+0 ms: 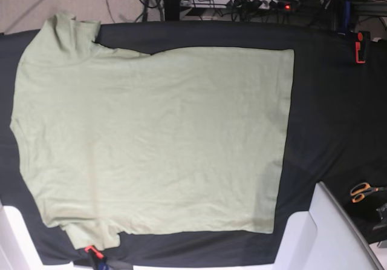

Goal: Fold the T-shirt properly

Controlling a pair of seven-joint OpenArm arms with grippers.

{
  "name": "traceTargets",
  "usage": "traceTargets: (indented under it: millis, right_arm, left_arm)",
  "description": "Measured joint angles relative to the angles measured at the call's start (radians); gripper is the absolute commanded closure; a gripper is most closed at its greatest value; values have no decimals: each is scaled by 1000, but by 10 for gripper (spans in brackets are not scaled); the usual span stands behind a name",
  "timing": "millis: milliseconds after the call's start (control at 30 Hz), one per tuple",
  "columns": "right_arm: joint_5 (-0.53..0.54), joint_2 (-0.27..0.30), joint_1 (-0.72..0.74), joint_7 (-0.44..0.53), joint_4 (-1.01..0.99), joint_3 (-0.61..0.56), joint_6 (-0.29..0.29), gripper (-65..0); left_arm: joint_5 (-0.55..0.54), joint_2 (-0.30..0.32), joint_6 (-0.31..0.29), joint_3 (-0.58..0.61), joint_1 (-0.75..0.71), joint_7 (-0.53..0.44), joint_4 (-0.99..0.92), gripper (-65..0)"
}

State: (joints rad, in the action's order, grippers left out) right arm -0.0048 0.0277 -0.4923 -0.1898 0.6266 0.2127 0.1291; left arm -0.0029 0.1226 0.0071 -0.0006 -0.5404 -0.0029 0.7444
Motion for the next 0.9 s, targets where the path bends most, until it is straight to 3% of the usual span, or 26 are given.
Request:
traceTargets:
  millis: [267, 400, 433, 567, 633, 733, 833, 900]
  right_arm:
    - [11, -34, -291, -69, 602, 134, 8, -6]
    - [97, -82, -354, -181, 887, 257, 18, -8]
    - [124, -85, -358, -193, 960, 280, 46, -9]
    - [316, -80, -365, -205, 1149, 387, 328, -15]
    - [365, -82, -326, -233, 1167, 430, 436, -24]
    - [399, -84, -198, -371, 1173, 518, 583, -138]
    - [411, -79, -60, -491, 1151, 639, 566, -317]
    - [401, -82, 17, -560, 1098, 718, 570, -410]
  left_arm:
    - [-18, 66, -6, -1, -200, 13, 320, 0]
    - [-185, 113, -11, -24, -322, 17, 618, 0]
    - [-224, 122, -11, -51, -351, 13, 696, 0]
    - [-344, 166, -6, -183, -439, 26, 940, 0]
    - [-364, 175, 2, -235, -443, 26, 1006, 0]
    - [-368, 171, -12, -313, -433, 91, 1084, 0]
    - [-370, 172, -23, -366, -409, 222, 1104, -258]
    - [-369, 169, -116, -393, -379, 240, 1100, -276]
